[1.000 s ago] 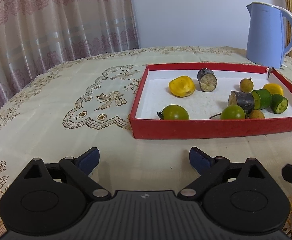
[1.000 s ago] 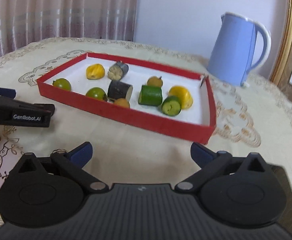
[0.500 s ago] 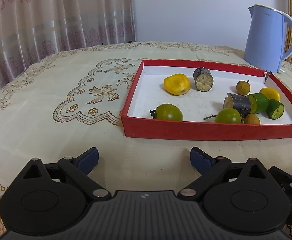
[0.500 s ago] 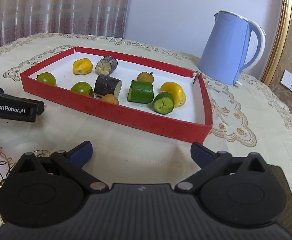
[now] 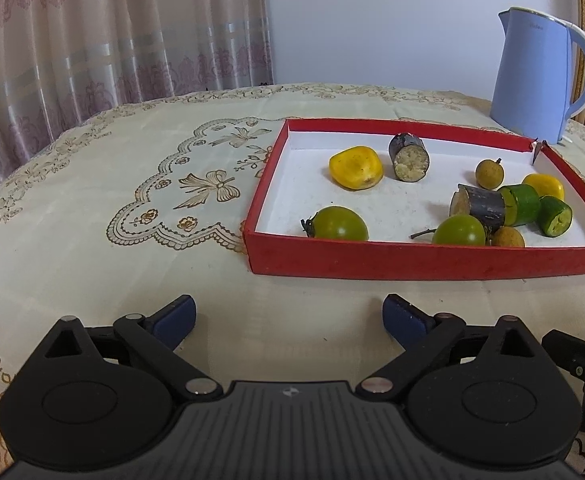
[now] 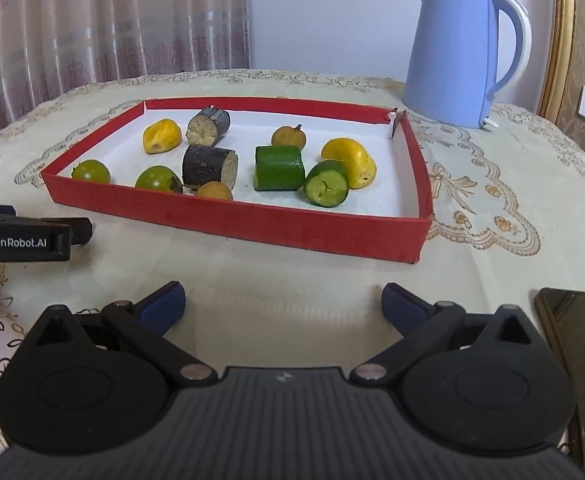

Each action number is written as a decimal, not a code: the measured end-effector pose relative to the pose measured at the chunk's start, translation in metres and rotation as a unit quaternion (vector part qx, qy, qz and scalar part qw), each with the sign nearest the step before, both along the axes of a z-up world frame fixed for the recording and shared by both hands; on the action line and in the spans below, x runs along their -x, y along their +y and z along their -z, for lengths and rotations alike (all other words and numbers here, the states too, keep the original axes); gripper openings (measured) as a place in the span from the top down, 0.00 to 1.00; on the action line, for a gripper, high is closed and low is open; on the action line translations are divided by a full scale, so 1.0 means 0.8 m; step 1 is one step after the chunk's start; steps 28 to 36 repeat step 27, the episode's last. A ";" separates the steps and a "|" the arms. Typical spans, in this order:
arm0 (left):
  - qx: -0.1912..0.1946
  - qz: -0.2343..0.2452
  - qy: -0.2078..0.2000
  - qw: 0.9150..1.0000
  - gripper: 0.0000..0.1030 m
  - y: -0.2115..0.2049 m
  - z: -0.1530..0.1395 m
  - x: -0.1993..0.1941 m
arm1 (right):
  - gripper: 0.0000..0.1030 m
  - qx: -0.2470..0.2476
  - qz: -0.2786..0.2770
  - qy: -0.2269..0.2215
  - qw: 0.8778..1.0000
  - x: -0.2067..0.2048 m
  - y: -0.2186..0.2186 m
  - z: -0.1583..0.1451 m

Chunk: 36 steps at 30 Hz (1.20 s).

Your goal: Organize fruits

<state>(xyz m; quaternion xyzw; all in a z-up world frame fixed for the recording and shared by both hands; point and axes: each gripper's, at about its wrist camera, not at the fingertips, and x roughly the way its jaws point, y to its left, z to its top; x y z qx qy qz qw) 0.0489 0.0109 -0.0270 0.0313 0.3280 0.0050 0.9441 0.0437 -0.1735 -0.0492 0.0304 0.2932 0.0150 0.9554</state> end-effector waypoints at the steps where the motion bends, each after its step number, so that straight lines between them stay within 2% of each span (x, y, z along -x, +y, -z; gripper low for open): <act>1: -0.003 0.000 -0.002 1.000 0.02 -0.001 0.000 0.000 | 0.00 -0.001 0.000 0.000 1.000 0.000 0.000 0.000; 13: 0.005 0.000 0.003 1.000 0.02 0.001 -0.001 0.000 | 0.00 -0.001 0.000 0.000 1.000 0.001 -0.001 0.000; 36: -0.002 0.001 -0.001 1.000 0.02 0.000 0.001 0.000 | 0.00 -0.001 0.000 0.000 1.000 0.000 -0.001 0.000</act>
